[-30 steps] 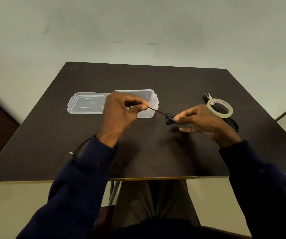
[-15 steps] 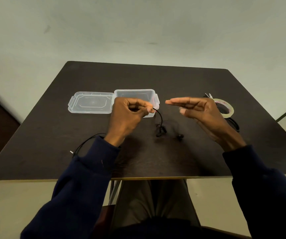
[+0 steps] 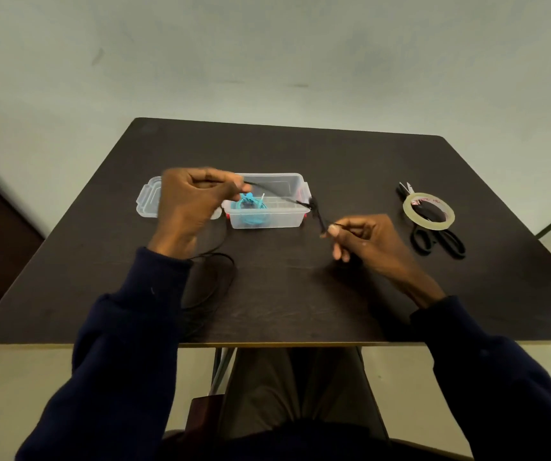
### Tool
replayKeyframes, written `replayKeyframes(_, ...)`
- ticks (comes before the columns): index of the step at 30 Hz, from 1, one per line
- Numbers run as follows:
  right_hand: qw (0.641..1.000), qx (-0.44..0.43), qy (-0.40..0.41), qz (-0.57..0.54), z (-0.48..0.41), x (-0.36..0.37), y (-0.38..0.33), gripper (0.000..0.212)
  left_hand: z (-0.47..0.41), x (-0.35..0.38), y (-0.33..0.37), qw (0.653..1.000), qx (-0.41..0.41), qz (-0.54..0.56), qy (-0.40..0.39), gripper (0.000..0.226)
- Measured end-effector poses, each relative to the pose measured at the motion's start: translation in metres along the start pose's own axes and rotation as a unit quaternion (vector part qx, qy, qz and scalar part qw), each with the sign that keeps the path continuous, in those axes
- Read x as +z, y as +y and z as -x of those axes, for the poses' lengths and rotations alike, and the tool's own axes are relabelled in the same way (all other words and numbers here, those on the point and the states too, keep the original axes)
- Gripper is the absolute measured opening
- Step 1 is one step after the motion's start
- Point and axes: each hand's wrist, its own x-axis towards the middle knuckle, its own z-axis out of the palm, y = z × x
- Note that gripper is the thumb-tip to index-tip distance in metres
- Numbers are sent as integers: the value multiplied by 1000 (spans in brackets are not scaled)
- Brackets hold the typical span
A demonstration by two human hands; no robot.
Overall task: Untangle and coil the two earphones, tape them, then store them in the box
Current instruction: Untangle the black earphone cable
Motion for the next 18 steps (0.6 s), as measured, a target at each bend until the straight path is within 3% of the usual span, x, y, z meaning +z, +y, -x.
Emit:
replayKeyframes(6,999,3,-14,48,2,-30,4,23,-7,-30,6,990,-43,-121,-58,7)
replayKeyframes(12,995,63,-62,46,8,-57,7,44,-8,-41,9,966,-116,-201,-110,8)
replayKeyframes(18,987,97,-25,129,4,-59,16,26,-7,-31,4,904,-169,-332,-208,10)
